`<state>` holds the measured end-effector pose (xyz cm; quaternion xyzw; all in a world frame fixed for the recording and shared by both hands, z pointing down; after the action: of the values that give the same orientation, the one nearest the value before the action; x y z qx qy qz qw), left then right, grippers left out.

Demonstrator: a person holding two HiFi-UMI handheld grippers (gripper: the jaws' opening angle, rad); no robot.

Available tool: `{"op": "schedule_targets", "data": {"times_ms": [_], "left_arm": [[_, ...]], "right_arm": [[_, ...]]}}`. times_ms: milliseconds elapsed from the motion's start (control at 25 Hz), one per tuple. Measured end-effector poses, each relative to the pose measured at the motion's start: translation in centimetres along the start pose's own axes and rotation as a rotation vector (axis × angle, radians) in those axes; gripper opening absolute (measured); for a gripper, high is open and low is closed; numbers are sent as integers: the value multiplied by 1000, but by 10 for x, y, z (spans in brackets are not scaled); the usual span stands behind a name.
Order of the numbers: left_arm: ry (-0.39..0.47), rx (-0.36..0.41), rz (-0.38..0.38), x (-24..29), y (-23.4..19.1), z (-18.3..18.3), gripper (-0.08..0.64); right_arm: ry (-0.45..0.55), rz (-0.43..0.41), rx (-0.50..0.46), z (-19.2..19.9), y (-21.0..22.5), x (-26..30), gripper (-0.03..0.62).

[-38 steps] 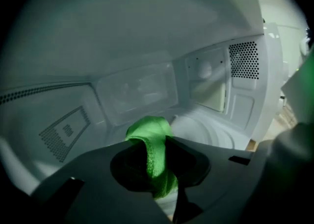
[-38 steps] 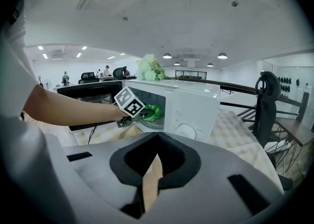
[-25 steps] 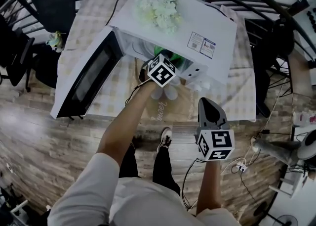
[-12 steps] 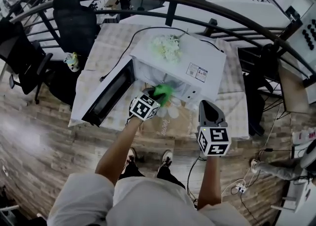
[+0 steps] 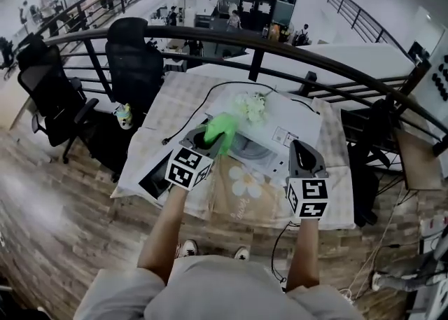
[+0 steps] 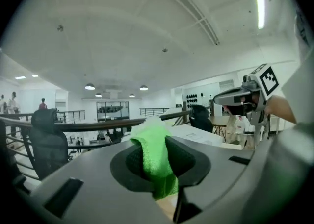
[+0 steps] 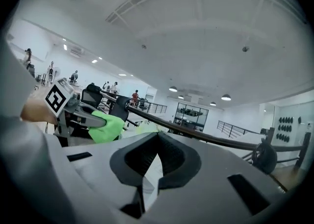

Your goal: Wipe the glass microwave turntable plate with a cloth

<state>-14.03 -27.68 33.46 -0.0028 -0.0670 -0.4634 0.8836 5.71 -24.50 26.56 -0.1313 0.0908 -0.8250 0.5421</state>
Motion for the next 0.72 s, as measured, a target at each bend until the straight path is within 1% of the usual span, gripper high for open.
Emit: {"op": "schedule_targets", "data": {"times_ms": [160, 280, 400, 560, 720], "left_arm": [[90, 66, -82, -28, -20, -50, 81], [116, 103, -133, -44, -29, -71, 81], [128, 112, -157, -56, -35, -80, 81], [145, 119, -163, -63, -39, -84, 81], [151, 135, -156, -63, -34, -86, 81]], "right_arm": [[57, -13, -64, -29, -6, 6, 12], [77, -38, -82, -43, -12, 11, 12], [89, -50, -104, -53, -17, 13, 12], [90, -55, -133, -59, -18, 14, 12], [92, -56, -138, -59, -16, 15, 12]]}}
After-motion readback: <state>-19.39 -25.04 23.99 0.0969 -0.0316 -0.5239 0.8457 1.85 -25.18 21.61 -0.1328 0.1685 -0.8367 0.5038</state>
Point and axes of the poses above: the fingertips, and each gripper's own axes: x forward along the fingers, y to its right, z out of its underside, the point moved 1 cm from there along -x, backward along the fingers, and after that the axes turned 4 degrees about y, right-handed, at the moved point
